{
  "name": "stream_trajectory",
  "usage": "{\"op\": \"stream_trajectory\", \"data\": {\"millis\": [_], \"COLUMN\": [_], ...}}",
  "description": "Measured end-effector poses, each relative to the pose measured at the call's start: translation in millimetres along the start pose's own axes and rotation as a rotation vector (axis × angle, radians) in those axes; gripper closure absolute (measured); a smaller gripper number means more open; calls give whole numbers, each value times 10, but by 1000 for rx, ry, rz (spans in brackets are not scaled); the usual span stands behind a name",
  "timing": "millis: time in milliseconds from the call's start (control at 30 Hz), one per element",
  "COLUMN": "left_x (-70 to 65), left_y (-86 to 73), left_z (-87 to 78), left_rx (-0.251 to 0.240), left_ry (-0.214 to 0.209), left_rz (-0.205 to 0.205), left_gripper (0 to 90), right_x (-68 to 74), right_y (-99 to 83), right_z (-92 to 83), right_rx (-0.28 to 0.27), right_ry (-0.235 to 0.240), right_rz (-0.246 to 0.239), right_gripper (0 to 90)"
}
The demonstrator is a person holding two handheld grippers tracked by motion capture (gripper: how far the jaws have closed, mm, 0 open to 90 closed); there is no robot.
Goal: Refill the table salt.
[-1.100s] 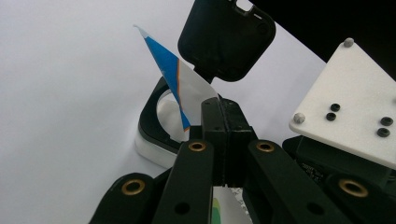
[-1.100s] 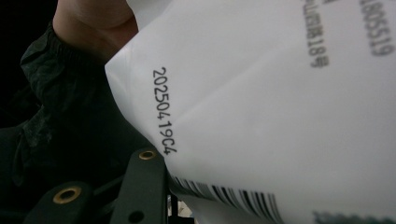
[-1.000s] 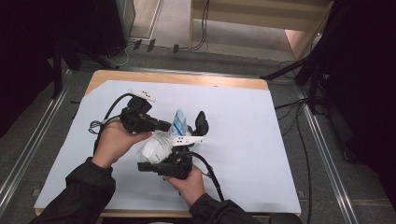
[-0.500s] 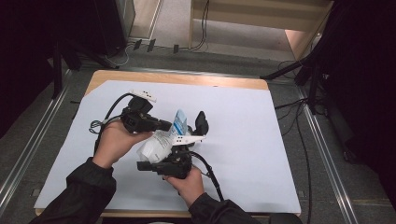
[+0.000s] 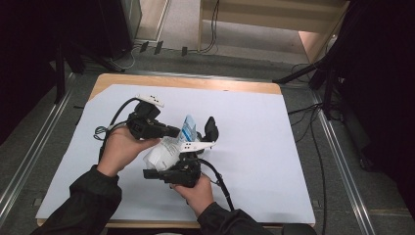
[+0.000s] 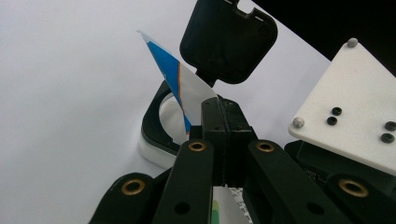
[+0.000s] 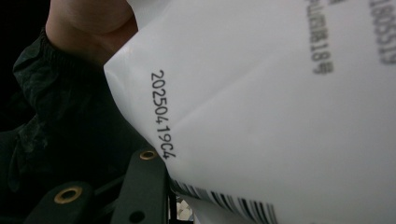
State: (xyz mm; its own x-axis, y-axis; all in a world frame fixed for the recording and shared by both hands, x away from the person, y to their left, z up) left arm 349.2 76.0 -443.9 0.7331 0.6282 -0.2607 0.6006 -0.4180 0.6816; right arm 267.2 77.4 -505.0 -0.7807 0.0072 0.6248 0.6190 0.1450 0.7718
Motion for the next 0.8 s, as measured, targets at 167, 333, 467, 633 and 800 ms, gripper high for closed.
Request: {"op": "stream_trajectory", "data": {"millis": [167, 333, 467, 633, 800], "left_x": [-4, -11, -11, -16, -16], "left_y": [-4, -18, -21, -23, -23], "left_z": [5, 18, 18, 21, 24], "left_rx": [0, 5, 3, 5, 5], "left_ry": [-1, -9, -12, -11, -11], "left_rz": [-3, -4, -12, -7, -4], "left_gripper": [900, 900, 900, 900, 900], "right_x": [-4, -21, -28, -31, -36], "right_y": [-4, -20, -28, -32, -33], "right_z": [3, 11, 16, 19, 23], "right_rx": [2, 10, 15, 18, 21], "right_ry": [-5, -23, -30, -38, -50], "right_rz": [-3, -11, -18, -22, -29], "right_gripper": [654, 654, 653, 652, 649]}}
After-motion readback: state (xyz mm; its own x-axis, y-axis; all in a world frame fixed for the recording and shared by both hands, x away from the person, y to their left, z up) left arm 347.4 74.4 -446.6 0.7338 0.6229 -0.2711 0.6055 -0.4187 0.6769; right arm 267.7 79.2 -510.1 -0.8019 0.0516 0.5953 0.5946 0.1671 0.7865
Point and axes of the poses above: each handheld gripper's, and its own axes: z roughly forward along the jaws, y roughly out of its top, x roughly to its left, the point moved 10 cm from there along z, roughly forward along the jaws, and after that the axes turned 4 degrees about y, right-handed, at the moved point
